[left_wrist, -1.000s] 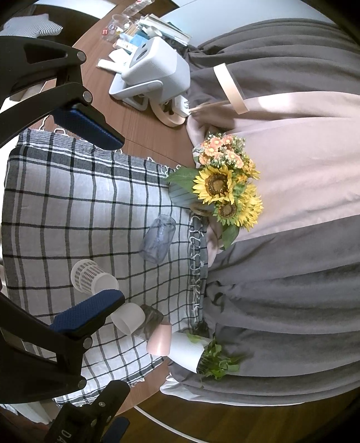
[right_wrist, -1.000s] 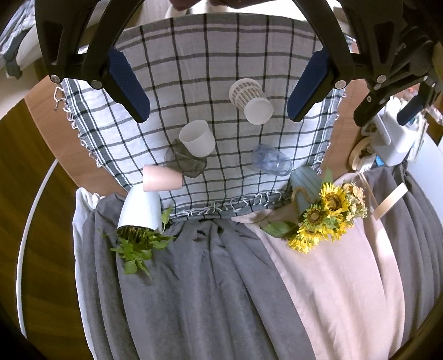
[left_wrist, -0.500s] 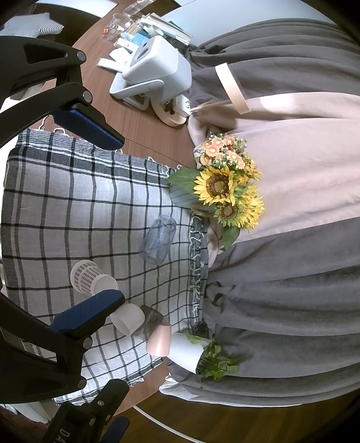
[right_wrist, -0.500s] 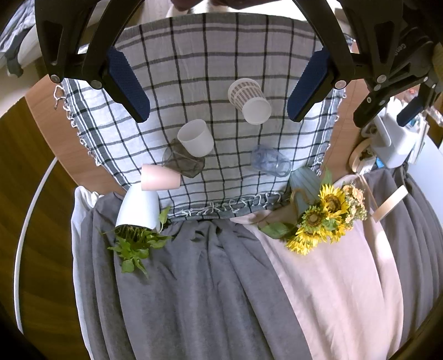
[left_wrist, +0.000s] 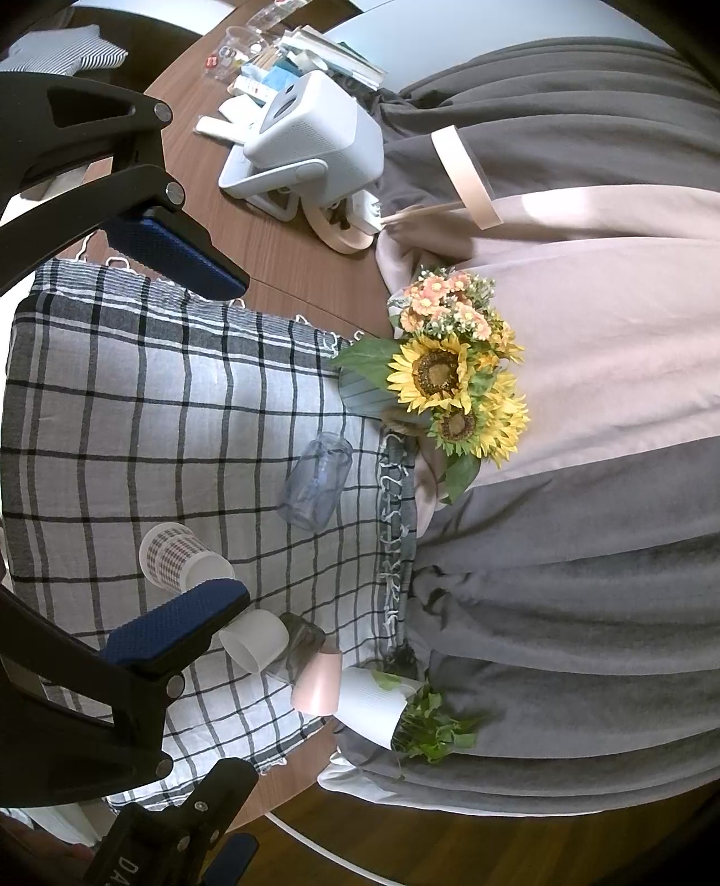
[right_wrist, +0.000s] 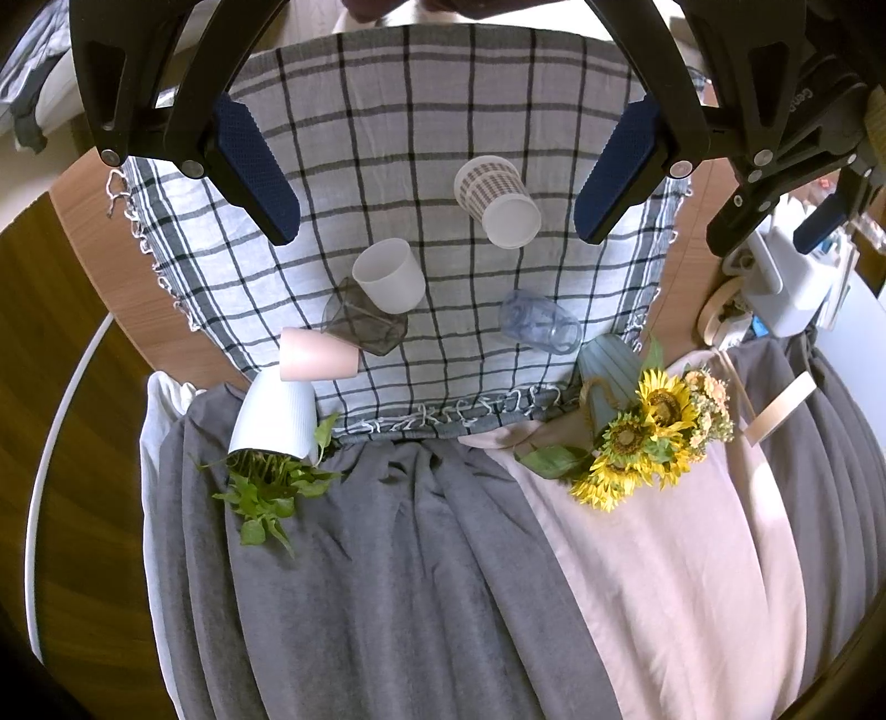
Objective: Flip cup upside down
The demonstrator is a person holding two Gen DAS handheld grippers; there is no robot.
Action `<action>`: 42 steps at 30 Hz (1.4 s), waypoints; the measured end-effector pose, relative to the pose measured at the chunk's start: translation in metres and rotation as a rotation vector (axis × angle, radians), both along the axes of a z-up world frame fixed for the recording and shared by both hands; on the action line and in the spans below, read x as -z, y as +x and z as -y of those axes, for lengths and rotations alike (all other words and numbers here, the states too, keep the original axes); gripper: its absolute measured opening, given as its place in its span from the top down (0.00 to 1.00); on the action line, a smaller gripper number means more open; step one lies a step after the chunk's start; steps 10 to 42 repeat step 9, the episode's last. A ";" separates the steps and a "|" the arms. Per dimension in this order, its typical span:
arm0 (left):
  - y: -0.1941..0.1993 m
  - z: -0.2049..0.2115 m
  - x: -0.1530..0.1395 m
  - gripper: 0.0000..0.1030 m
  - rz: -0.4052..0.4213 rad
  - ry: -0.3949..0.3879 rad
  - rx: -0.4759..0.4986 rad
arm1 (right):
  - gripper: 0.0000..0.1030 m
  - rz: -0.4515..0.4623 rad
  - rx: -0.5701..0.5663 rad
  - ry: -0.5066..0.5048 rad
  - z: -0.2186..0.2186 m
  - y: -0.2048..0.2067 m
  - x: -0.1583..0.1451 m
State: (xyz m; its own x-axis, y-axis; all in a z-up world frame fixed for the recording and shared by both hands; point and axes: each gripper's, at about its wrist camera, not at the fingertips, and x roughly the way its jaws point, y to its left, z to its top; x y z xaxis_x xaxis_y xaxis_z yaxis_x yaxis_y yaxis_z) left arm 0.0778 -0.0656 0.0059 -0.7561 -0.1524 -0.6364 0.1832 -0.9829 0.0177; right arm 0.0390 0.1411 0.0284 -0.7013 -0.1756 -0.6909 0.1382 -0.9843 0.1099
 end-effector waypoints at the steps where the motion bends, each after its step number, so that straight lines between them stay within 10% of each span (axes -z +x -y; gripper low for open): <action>1: 0.000 0.000 0.000 0.00 0.000 -0.001 0.000 | 0.03 0.000 -0.001 0.000 0.000 0.000 0.000; 42: -0.002 0.000 0.001 0.00 0.001 0.002 0.000 | 0.03 0.000 -0.003 0.001 0.002 -0.001 0.000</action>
